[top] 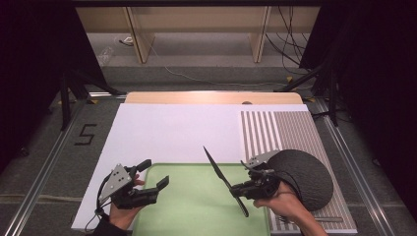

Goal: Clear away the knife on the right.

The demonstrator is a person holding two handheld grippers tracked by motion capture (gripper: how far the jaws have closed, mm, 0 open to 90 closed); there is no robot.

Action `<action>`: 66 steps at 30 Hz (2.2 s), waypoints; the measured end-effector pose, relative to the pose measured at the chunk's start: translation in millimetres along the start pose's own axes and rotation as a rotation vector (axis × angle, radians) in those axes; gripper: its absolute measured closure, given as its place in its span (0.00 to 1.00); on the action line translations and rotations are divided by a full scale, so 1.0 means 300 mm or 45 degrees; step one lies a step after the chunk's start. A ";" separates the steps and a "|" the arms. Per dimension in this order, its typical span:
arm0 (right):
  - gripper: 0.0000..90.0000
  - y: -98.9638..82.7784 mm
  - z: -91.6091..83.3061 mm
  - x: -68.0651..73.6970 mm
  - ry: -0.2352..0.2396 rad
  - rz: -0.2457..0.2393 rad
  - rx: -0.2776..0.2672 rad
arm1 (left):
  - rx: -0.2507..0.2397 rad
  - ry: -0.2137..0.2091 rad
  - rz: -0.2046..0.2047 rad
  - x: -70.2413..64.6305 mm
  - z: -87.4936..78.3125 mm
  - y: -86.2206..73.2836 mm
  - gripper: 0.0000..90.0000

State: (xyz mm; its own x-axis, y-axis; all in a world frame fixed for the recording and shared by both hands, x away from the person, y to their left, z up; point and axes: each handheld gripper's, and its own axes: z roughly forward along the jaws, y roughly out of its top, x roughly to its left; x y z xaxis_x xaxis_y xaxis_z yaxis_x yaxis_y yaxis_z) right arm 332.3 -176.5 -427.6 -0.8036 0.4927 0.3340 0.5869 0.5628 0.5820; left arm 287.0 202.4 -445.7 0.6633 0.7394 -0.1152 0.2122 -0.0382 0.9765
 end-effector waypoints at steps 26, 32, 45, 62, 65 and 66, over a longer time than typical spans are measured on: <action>0.89 -0.034 0.075 0.106 -0.080 -0.125 0.297 | -0.002 0.003 0.001 0.000 -0.001 0.002 0.19; 0.89 -0.042 0.090 0.115 -0.093 -0.136 0.373 | 0.002 0.003 0.003 0.000 -0.001 0.001 0.19; 0.89 -0.054 0.110 0.115 -0.138 -0.152 0.505 | 0.004 0.002 0.004 0.000 0.001 0.001 0.19; 0.89 -0.073 0.143 0.115 -0.157 -0.180 0.600 | 0.004 0.002 0.005 0.000 0.001 0.001 0.19; 0.89 -0.074 0.142 0.112 -0.152 -0.196 0.611 | 0.004 0.001 0.006 0.000 0.001 0.001 0.20; 0.89 -0.074 0.143 0.113 -0.153 -0.182 0.607 | 0.005 0.001 0.006 0.000 0.002 0.001 0.19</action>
State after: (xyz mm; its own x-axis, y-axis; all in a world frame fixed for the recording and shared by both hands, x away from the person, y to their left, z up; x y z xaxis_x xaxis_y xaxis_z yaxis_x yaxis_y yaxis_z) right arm 296.1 -143.8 -461.1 -0.8784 0.4461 0.1716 0.4747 0.8563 0.2036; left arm 287.4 202.0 -445.5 0.6635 0.7400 -0.1102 0.2116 -0.0443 0.9763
